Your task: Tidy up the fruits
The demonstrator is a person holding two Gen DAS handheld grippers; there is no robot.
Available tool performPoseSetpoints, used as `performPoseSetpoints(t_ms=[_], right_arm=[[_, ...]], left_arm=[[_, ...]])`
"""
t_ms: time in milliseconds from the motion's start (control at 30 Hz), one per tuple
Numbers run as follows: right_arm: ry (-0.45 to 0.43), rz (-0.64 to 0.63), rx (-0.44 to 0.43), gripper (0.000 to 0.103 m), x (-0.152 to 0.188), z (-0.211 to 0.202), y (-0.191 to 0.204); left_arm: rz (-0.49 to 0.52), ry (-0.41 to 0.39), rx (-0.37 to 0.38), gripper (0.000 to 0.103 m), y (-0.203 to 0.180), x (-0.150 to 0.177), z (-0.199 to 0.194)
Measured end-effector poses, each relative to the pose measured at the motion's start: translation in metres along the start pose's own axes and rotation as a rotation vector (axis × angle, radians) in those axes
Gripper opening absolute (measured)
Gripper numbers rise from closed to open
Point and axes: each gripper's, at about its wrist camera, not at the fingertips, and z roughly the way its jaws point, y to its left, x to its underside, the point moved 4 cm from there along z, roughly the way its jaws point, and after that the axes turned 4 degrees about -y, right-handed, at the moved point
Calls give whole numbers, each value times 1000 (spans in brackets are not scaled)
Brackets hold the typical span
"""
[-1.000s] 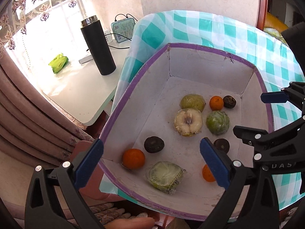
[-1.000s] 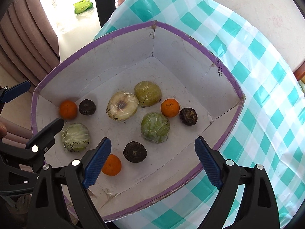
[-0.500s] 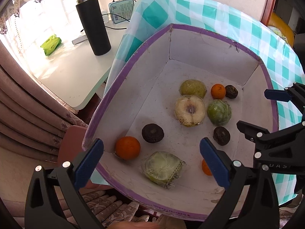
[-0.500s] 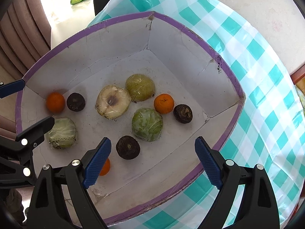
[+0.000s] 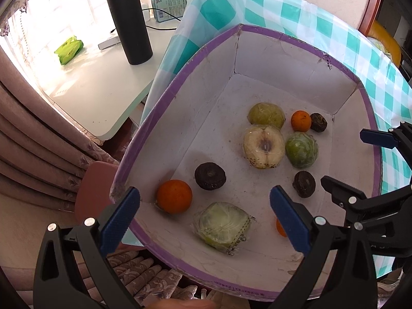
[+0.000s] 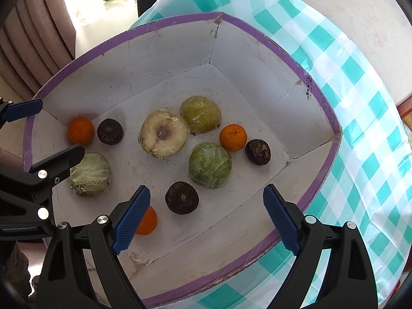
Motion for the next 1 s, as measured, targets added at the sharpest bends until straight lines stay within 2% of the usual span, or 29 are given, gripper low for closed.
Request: performPoseSetpoints(t_ms=[1000], right_arm=[[17,8,-14,87,7,7,1]], left_arm=[[14,23,-16,101,-1,-2,10]])
